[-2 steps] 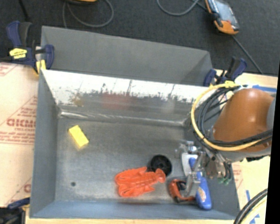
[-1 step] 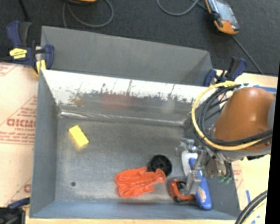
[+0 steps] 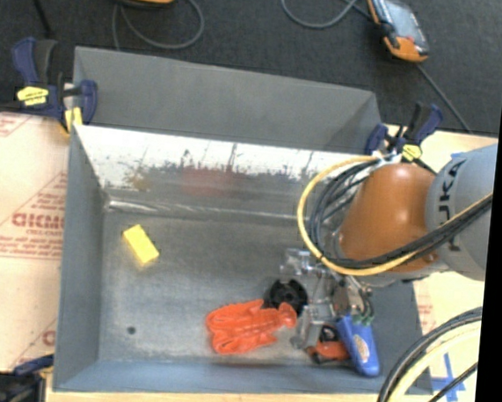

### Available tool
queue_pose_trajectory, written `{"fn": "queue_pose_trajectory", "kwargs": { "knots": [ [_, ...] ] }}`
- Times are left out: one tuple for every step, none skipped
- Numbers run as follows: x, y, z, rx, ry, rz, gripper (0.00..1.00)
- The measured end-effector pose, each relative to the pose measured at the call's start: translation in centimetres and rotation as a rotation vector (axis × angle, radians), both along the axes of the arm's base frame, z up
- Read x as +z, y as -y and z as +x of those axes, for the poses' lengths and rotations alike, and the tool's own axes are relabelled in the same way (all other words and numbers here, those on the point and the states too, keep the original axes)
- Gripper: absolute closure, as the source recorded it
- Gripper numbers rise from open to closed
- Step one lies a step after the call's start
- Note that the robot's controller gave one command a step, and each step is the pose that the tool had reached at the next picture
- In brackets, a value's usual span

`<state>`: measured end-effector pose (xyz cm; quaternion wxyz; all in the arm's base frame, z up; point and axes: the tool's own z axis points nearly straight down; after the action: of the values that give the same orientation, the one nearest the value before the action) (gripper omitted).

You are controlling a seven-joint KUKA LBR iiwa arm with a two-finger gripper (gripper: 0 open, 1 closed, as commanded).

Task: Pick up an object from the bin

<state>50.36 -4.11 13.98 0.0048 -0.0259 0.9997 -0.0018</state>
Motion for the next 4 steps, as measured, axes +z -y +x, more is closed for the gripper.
{"fn": "queue_pose_trajectory", "kwargs": {
  "knots": [
    [-3.8,0.4,-1.5,0.043,-0.008,0.004,0.0],
    [-6.0,-0.7,1.7,0.073,-0.007,0.0,0.0],
    [-6.7,-0.5,1.0,-0.163,-0.004,0.006,1.0],
    [-6.8,-0.1,0.2,-0.219,-0.005,0.006,1.0]
  ]
}}
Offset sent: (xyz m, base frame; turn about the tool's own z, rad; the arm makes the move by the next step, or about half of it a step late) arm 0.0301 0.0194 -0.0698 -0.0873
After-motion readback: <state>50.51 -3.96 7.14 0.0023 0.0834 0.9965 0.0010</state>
